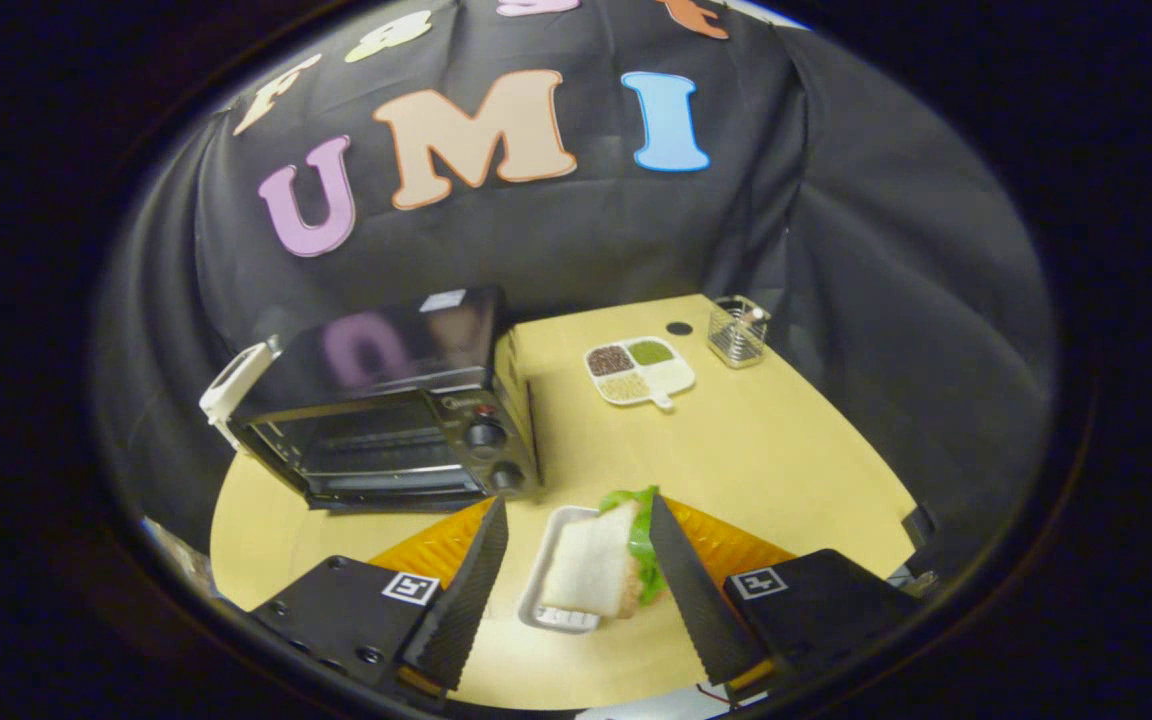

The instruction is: Open the toaster oven, put the food inside, and close the toaster oven door.

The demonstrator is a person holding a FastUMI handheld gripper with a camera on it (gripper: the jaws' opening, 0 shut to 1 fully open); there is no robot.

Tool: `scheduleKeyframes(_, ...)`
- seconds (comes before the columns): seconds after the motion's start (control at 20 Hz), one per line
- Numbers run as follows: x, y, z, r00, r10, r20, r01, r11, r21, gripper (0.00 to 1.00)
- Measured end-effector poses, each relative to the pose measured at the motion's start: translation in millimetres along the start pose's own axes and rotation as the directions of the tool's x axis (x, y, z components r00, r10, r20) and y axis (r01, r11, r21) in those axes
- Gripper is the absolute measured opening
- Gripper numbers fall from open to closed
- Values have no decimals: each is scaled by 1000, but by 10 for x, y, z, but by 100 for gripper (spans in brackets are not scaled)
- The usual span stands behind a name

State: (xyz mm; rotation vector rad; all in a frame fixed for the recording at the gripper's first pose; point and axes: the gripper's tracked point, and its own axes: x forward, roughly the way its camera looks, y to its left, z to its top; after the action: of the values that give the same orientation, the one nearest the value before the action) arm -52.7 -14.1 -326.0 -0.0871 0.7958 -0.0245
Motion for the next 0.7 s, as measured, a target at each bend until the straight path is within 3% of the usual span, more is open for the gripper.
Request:
scheduleKeyframes(0.3,233,-380,-496,989,-99,-114,92,994,-63,87)
scheduleKeyframes(0.7,435,-256,-755,982,-51,-182,52,999,-2,76)
